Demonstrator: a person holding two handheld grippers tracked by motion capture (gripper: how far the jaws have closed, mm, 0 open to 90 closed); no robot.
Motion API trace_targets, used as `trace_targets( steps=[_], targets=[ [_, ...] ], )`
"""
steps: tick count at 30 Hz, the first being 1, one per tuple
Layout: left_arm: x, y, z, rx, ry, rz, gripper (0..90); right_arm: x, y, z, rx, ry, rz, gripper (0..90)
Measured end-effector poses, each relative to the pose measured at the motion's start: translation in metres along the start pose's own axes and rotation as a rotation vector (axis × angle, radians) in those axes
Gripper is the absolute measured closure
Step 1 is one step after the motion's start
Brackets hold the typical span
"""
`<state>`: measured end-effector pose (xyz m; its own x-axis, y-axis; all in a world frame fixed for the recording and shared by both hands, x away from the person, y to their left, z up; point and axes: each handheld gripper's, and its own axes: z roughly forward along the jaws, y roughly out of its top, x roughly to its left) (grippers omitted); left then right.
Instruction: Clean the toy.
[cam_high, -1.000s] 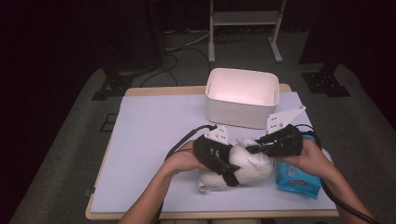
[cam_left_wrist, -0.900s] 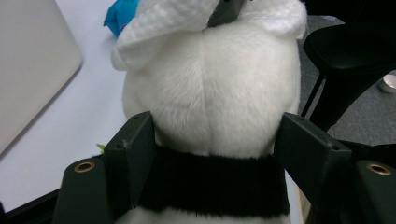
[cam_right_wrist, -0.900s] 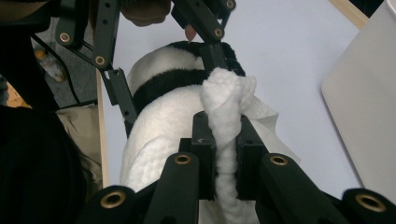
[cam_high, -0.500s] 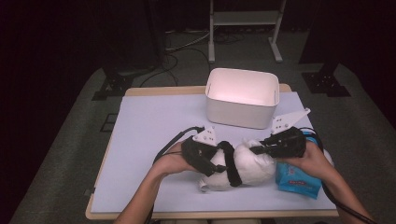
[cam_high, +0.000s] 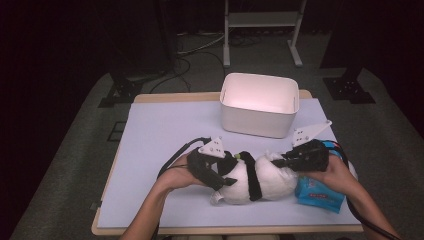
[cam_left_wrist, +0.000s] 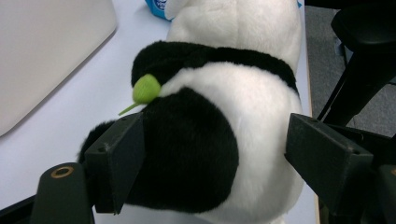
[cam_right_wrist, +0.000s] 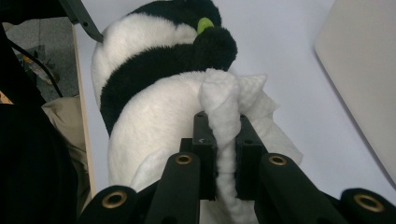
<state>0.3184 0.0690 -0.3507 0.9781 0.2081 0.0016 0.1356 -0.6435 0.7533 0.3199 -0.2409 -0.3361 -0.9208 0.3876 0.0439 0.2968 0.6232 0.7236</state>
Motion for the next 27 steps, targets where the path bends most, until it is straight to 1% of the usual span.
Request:
trace_targets(
  steps=[2, 4, 7, 9, 10, 11, 13, 15, 16, 17, 20, 21, 24, 27],
  targets=[
    [0.000, -0.001, -0.002, -0.001, 0.002, -0.003, 20.0, 0.000, -0.002, 0.001, 0.008, -0.004, -0.001, 82.1],
    [-0.001, -0.003, -0.003, -0.007, 0.003, -0.004, 20.0, 0.000, -0.005, 0.001, 0.004, -0.002, 0.012, 82.1],
    [-0.002, -0.007, -0.005, -0.005, 0.012, -0.005, 19.9, -0.001, -0.006, 0.002, 0.003, 0.000, 0.012, 82.1],
    [-0.003, -0.009, -0.006, 0.012, 0.023, -0.012, 18.9, -0.001, -0.007, 0.003, 0.007, -0.001, 0.012, 82.2],
    [-0.003, -0.011, -0.006, 0.029, 0.033, -0.017, 18.6, -0.001, -0.007, 0.003, 0.010, -0.001, 0.013, 82.2],
    [-0.003, -0.013, -0.006, 0.036, 0.031, -0.022, 18.5, -0.001, -0.007, 0.003, 0.015, -0.005, 0.009, 82.2],
    [-0.002, -0.016, -0.006, 0.026, 0.029, -0.033, 18.2, 0.000, -0.007, 0.004, 0.002, 0.003, 0.014, 82.2],
    [-0.002, -0.018, -0.007, 0.022, 0.025, -0.042, 18.2, 0.001, -0.007, 0.005, -0.001, 0.006, 0.011, 82.2],
    [-0.002, -0.020, -0.007, 0.029, 0.024, -0.044, 18.0, 0.001, -0.007, 0.006, -0.001, 0.007, 0.015, 82.2],
    [-0.002, -0.021, -0.007, 0.027, 0.023, -0.056, 18.0, 0.001, -0.007, 0.007, -0.002, 0.008, 0.018, 82.3],
    [-0.002, -0.024, -0.007, 0.021, 0.021, -0.065, 17.6, 0.001, -0.007, 0.008, 0.002, 0.009, 0.015, 82.3],
    [-0.002, -0.026, -0.008, 0.026, 0.018, -0.064, 17.5, 0.001, -0.007, 0.008, 0.002, 0.011, 0.015, 82.3],
    [-0.002, -0.028, -0.007, 0.015, 0.015, -0.077, 17.5, 0.001, -0.007, 0.009, 0.004, 0.013, 0.016, 82.3],
    [-0.001, -0.030, -0.007, 0.020, 0.010, -0.083, 17.5, 0.001, -0.007, 0.010, 0.005, 0.011, 0.011, 82.4]
  ],
)
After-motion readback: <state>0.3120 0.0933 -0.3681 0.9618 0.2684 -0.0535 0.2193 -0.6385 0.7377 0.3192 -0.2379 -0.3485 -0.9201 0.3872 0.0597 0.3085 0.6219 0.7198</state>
